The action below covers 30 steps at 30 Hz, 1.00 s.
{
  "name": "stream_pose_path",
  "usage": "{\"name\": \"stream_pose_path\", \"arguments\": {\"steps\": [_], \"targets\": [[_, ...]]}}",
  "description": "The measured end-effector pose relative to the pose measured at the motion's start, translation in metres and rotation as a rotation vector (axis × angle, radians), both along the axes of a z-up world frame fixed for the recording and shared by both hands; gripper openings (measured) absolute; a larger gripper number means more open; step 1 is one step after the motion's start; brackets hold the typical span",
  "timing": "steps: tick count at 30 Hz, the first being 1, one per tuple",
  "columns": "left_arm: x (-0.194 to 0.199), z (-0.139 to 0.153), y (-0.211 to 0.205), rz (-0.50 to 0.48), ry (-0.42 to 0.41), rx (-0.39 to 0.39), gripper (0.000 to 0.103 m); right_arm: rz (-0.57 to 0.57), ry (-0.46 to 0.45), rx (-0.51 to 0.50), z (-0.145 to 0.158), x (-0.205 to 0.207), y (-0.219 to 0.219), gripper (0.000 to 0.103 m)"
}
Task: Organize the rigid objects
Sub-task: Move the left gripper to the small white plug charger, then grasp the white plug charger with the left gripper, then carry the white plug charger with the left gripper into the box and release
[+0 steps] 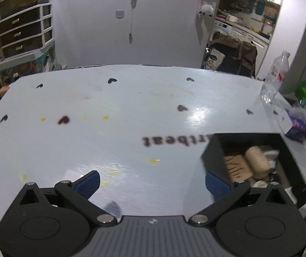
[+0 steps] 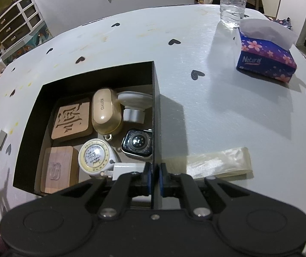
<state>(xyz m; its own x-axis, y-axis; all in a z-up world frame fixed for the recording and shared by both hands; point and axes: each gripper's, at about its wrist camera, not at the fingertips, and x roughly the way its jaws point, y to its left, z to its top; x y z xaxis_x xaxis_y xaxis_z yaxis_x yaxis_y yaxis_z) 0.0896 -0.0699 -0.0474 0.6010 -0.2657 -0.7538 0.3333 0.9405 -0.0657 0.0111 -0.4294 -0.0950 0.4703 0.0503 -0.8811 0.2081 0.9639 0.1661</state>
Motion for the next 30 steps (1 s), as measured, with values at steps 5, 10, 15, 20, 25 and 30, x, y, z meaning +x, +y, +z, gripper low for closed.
{"name": "stream_pose_path", "arguments": {"steps": [5,10,15,20,25,30], "targets": [[0.021,-0.014,0.03,-0.087,0.001,0.04,0.1,-0.011,0.001,0.001,0.0,0.0,0.0,0.007],[0.043,-0.033,0.054,-0.133,0.038,0.098,0.087,-0.017,0.005,-0.001,0.001,0.001,0.001,0.007],[0.065,-0.052,0.074,-0.139,0.103,0.125,0.08,-0.035,0.006,-0.005,0.0,0.002,0.001,0.007],[0.077,-0.063,0.081,-0.156,0.153,0.123,0.07,-0.056,0.005,-0.007,0.0,0.001,0.002,0.007],[0.077,-0.069,0.078,-0.189,0.177,0.159,0.059,-0.074,0.003,-0.01,0.0,0.001,0.003,0.007],[0.077,-0.068,0.08,-0.179,0.162,0.179,0.044,-0.079,0.002,-0.011,0.0,0.001,0.003,0.007]]}}
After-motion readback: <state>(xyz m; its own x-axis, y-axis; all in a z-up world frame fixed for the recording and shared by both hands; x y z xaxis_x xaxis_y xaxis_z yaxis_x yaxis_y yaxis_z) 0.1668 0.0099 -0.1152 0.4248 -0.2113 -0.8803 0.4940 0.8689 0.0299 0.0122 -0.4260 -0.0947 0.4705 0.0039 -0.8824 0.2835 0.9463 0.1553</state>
